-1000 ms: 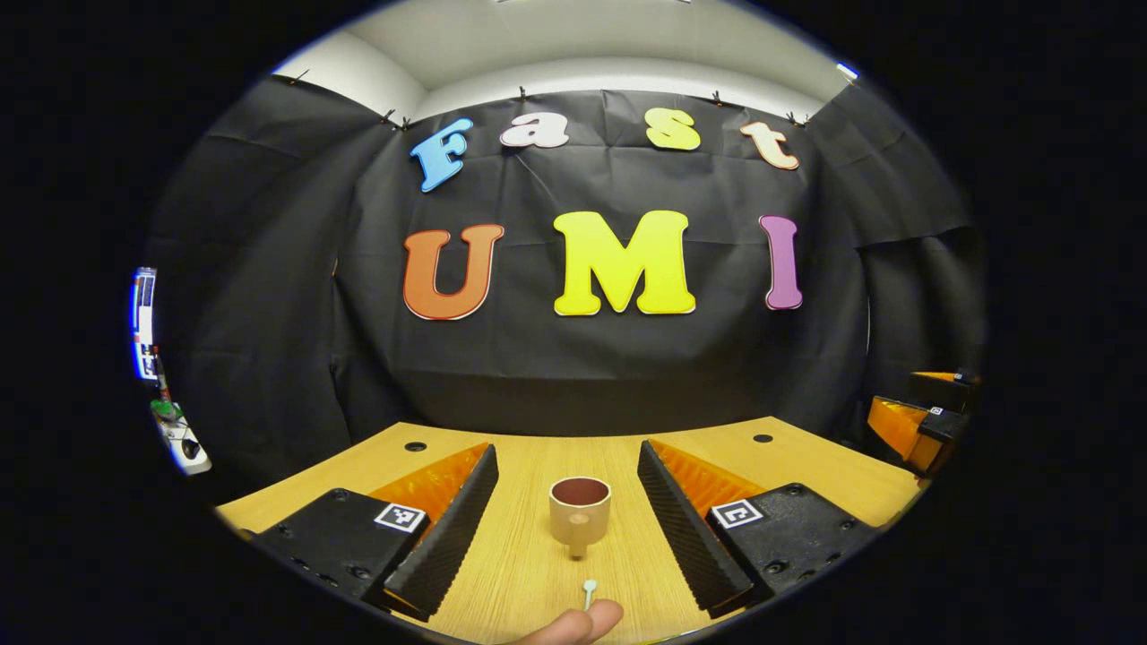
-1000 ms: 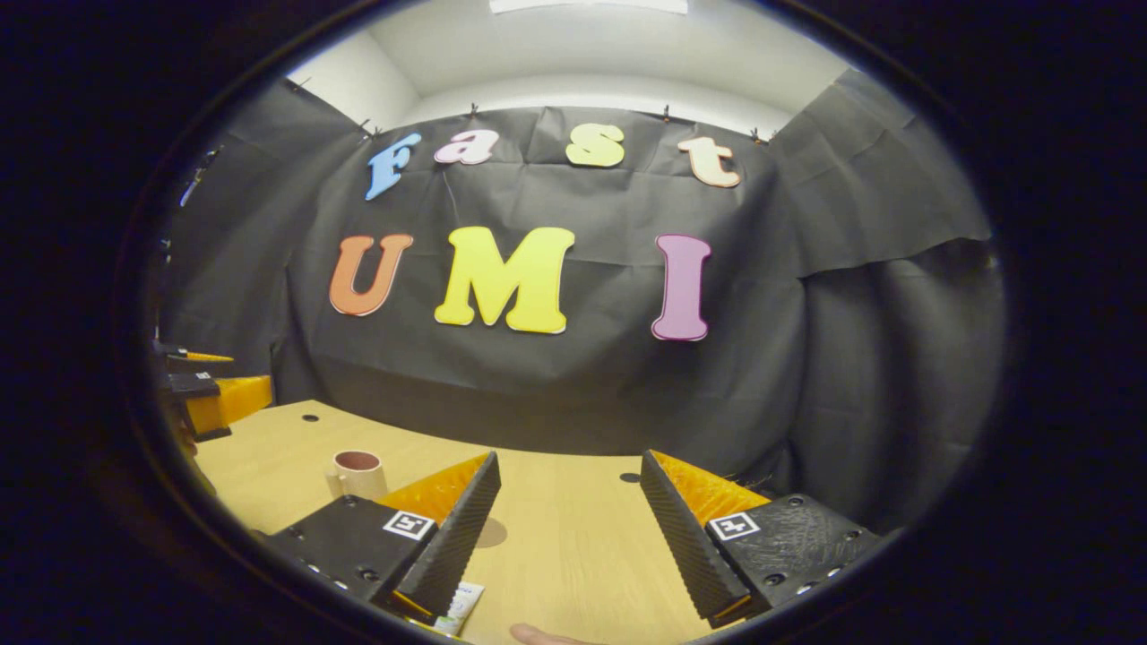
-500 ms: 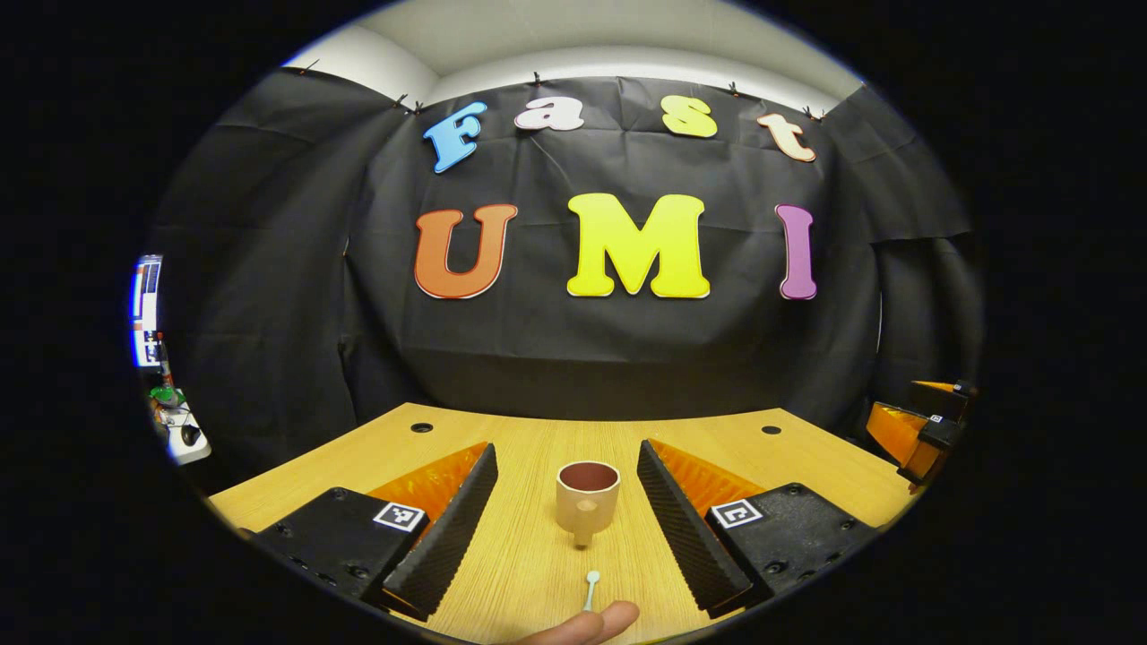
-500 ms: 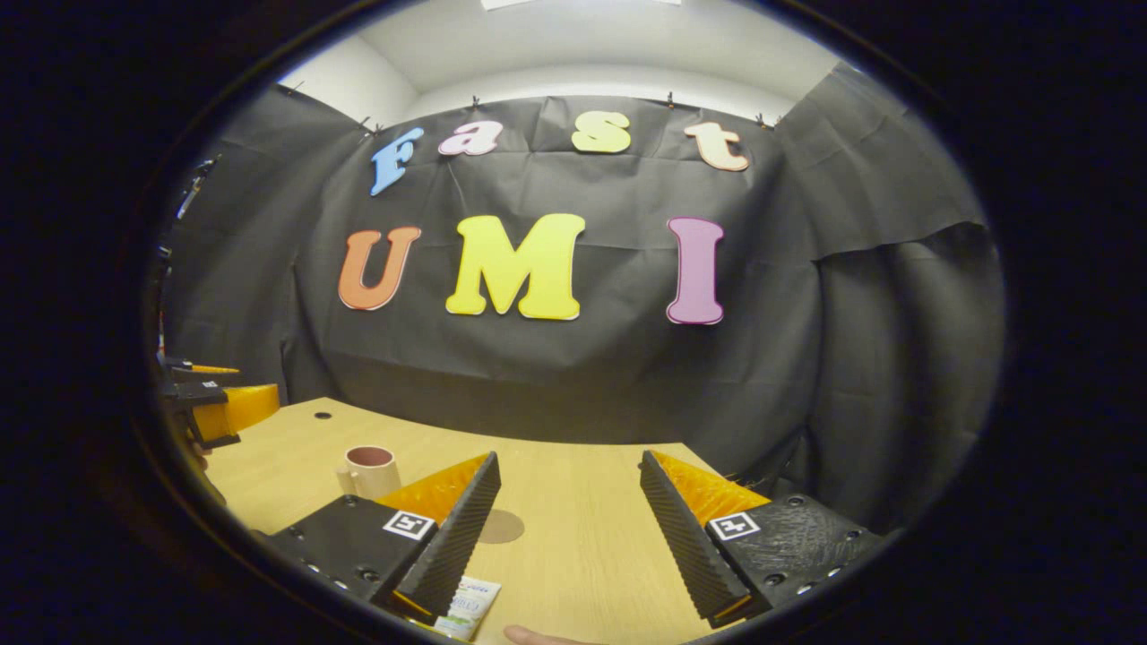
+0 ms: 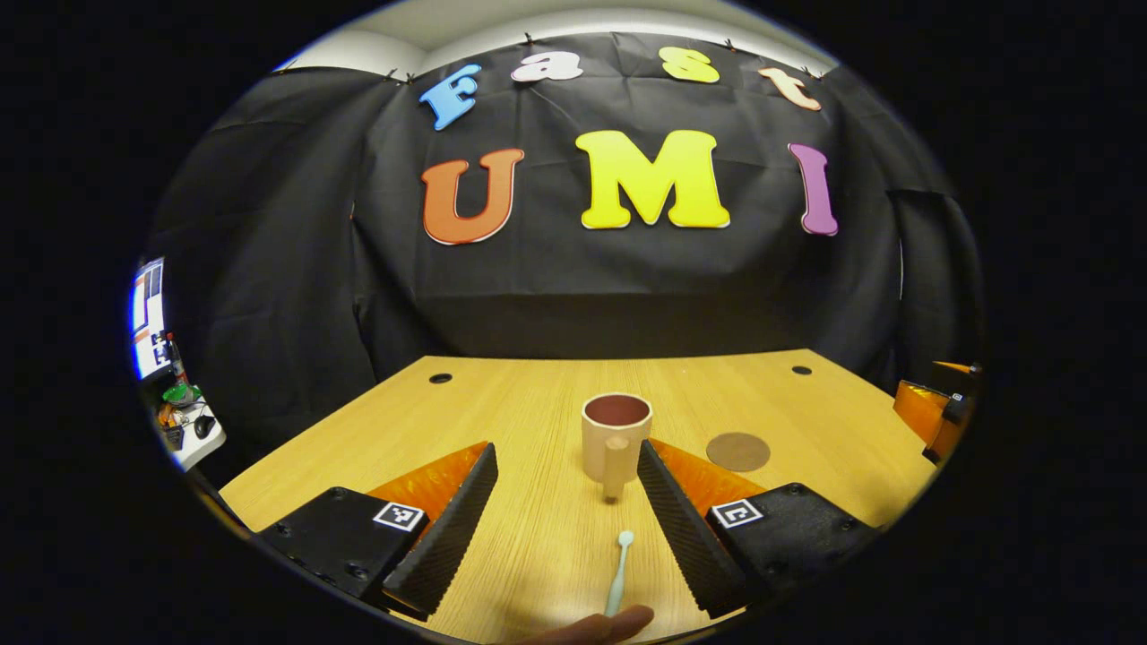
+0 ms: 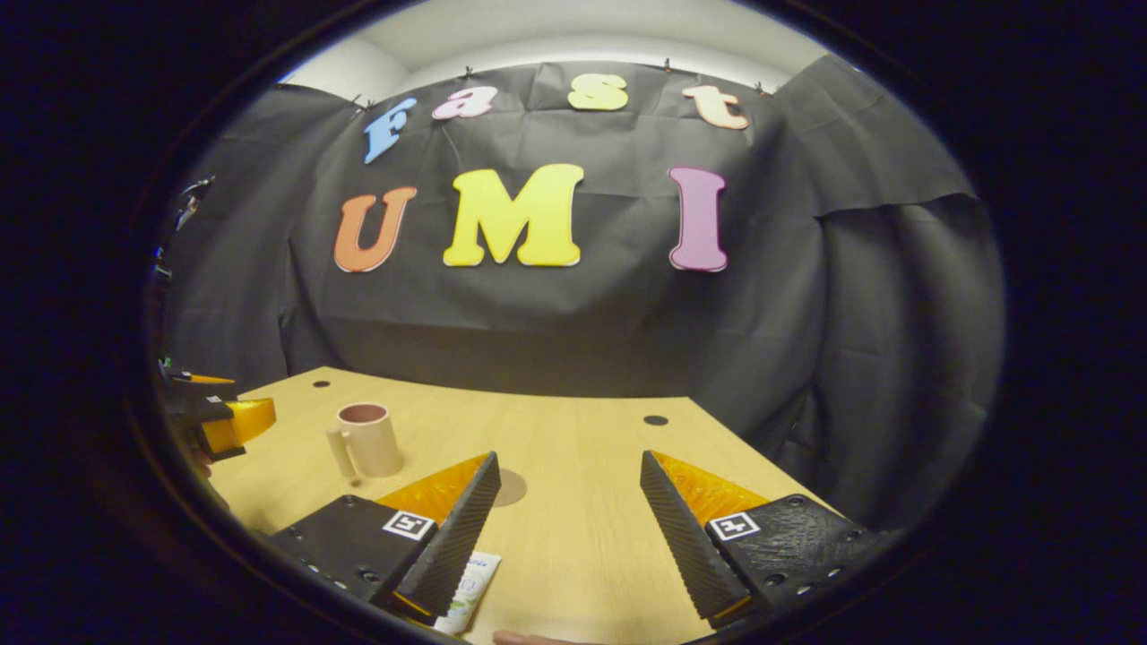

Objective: Put the toothbrush and toothpaste on the desktop into the cup, then pick up the cup and place it on the coaster on the desktop.

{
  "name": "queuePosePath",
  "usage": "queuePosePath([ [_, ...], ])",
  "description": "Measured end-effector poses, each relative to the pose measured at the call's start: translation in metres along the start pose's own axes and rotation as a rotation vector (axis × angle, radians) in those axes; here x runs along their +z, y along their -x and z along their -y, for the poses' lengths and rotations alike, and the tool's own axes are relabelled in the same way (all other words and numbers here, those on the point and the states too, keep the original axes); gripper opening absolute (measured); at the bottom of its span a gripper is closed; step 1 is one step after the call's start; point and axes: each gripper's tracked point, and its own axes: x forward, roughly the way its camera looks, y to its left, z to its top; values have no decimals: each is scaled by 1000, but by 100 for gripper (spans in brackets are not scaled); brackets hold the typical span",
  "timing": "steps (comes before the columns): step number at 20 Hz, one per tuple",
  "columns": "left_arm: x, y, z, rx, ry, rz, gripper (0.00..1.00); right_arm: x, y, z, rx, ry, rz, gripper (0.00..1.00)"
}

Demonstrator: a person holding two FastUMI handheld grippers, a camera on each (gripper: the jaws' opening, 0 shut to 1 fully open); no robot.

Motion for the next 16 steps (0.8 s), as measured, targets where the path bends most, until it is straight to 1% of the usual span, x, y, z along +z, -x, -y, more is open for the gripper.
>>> queuePosePath([
  [1, -19, -2, 9, -35, -2, -51, 100, -19, -8, -6, 5, 14, 1, 97],
  [2, -36, -2, 17, -63, 3, -101, 100, -27, -10, -13, 21, 2, -16, 95],
  [3, -45, -1, 20, -78, 7, -126, 100, -32, -11, -17, 31, -2, -28, 97],
  [4, -55, -1, 19, -83, 12, -159, 100, -38, -12, -20, 40, -6, -40, 95],
  [6, -77, 1, 23, -94, 13, -232, 100, -50, -15, -24, 51, -7, -56, 95],
  [8, -93, 1, 32, -126, 28, -288, 100, -55, -16, -26, 62, -13, -64, 95],
  [10, -110, 0, 31, -123, 27, -341, 100, -61, -17, -27, 66, -22, -68, 95],
  [11, -115, -1, 28, -115, 14, -359, 98, -65, -19, -29, 69, -21, -75, 95],
  [12, -118, -1, 29, -115, 14, -366, 90, -66, -20, -30, 69, -19, -77, 95],
  [13, -119, -2, 30, -117, 18, -370, 87, -68, -20, -31, 71, -17, -79, 95],
  [14, -120, -2, 31, -115, 23, -372, 81, -69, -20, -33, 76, -17, -82, 95],
  [15, -120, -2, 31, -111, 19, -371, 77, -71, -20, -34, 80, -17, -81, 95],
  [16, -121, -4, 31, -110, 2, -366, 71, -70, -20, -35, 81, -13, -80, 95],
])
